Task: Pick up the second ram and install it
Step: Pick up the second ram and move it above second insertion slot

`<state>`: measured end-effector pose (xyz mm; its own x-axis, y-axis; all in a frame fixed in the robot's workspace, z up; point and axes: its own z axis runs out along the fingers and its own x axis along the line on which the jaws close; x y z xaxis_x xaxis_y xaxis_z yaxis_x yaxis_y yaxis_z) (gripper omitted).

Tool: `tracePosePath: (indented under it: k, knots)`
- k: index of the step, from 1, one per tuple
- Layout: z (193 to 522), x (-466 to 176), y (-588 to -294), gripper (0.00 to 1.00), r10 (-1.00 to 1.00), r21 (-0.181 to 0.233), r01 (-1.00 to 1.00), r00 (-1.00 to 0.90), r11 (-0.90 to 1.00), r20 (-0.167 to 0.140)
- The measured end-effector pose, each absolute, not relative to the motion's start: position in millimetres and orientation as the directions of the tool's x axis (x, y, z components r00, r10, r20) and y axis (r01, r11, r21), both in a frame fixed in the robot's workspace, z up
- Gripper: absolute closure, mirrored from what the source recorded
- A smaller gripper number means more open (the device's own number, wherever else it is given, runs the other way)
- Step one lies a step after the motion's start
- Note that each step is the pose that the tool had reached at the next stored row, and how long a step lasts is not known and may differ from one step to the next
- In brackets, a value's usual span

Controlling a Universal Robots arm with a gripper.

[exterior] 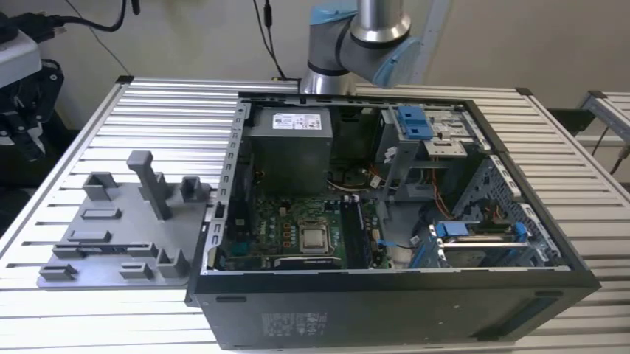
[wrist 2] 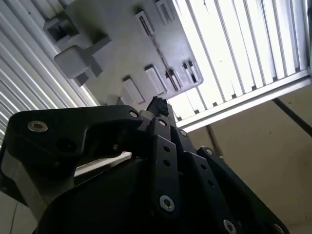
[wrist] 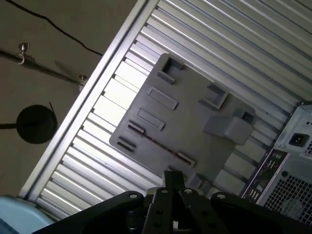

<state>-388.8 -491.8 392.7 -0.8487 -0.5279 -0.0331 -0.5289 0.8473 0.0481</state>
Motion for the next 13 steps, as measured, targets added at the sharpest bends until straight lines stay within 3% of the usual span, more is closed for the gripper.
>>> tracePosePath:
  k: [13]
  knots:
    - [392.7,-388.8,-491.8,0.89,-0.658,0.046,-0.659,-0.752,0.751,-0.038]
